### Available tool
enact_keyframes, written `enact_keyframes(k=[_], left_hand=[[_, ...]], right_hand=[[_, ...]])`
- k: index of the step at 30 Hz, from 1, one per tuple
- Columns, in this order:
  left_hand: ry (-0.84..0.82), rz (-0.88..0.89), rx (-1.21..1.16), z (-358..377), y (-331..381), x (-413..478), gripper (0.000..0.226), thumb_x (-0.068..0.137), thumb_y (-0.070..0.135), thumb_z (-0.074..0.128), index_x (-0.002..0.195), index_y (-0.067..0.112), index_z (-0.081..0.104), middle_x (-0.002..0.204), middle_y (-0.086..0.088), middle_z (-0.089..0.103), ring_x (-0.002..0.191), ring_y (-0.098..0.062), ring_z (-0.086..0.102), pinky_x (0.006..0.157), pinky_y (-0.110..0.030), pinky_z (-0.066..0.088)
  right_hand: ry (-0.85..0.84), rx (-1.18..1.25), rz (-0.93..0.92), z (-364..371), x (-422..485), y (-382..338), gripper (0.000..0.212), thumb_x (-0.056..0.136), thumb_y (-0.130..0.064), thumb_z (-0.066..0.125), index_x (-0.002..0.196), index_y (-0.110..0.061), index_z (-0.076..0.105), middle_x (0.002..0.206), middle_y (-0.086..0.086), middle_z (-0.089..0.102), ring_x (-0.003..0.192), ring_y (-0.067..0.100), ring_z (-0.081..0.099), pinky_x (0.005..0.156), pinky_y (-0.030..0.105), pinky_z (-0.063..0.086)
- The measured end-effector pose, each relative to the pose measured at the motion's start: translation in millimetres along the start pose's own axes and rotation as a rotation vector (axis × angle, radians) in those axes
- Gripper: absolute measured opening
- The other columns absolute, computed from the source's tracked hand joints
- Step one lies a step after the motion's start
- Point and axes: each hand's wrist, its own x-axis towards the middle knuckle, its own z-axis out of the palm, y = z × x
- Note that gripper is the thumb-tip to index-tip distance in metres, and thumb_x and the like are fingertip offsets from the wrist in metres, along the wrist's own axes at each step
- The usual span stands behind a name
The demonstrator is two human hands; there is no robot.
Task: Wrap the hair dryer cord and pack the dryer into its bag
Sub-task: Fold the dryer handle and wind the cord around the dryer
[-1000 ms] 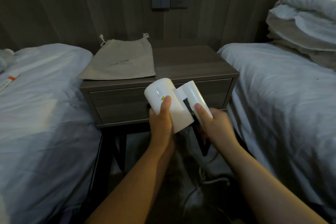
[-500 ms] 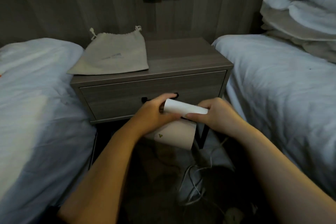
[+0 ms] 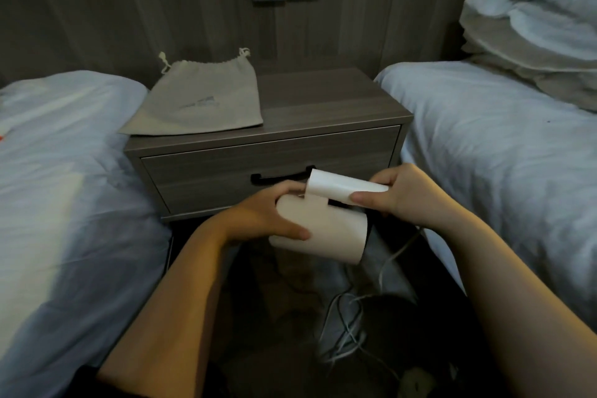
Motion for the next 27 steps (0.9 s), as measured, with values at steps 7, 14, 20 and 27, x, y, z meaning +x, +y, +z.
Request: enact_keyframes(k=[7, 14, 20, 27], left_hand=[[0.176, 0.009, -0.458, 2.1, 3.2, 1.7, 0.04, 0.058, 0.018, 0.068, 0.098, 0.02, 0.061, 0.094, -0.005, 0.061, 0.083, -0.016, 0.06, 0.059, -0.022, 0.053], [0.252, -0.148, -0.678, -1.0, 2.3, 0.1, 0.033, 0.061, 0.036, 0.06, 0.093, 0.025, 0.058, 0.089, -0.006, 0.057, 0.077, -0.022, 0.057, 0.047, -0.023, 0.049], [0.372, -0.216, -0.966, 14.3, 18.5, 2.7, 0.015, 0.085, 0.037, 0.051, 0.078, 0.025, 0.057, 0.074, -0.004, 0.058, 0.065, -0.023, 0.058, 0.057, -0.029, 0.049], [0.356, -0.137, -1.194, 29.7, 30.4, 9.0, 0.027, 0.082, 0.046, 0.053, 0.097, 0.024, 0.057, 0.09, -0.009, 0.065, 0.077, -0.03, 0.063, 0.061, -0.03, 0.05]], right_hand=[[0.021, 0.644, 0.118, -7.2, -0.2, 6.2, 0.036, 0.092, -0.046, 0.043, 0.099, -0.018, 0.064, 0.078, 0.02, 0.067, 0.056, 0.027, 0.06, 0.049, 0.028, 0.048], [0.084, 0.817, 0.056, -10.6, 7.8, 26.2, 0.027, 0.095, -0.029, 0.045, 0.099, -0.009, 0.063, 0.087, 0.017, 0.064, 0.07, 0.024, 0.057, 0.074, 0.032, 0.047], [0.247, 0.905, 0.024, 13.9, 24.0, 30.7, 0.025, 0.098, -0.009, 0.037, 0.091, -0.014, 0.06, 0.056, -0.002, 0.062, 0.049, 0.007, 0.054, 0.056, 0.022, 0.045], [0.19, 0.404, 0.057, 65.7, 21.9, 21.8, 0.02, 0.098, -0.012, 0.035, 0.118, -0.015, 0.04, 0.062, 0.007, 0.055, 0.037, 0.004, 0.049, 0.049, 0.023, 0.045]])
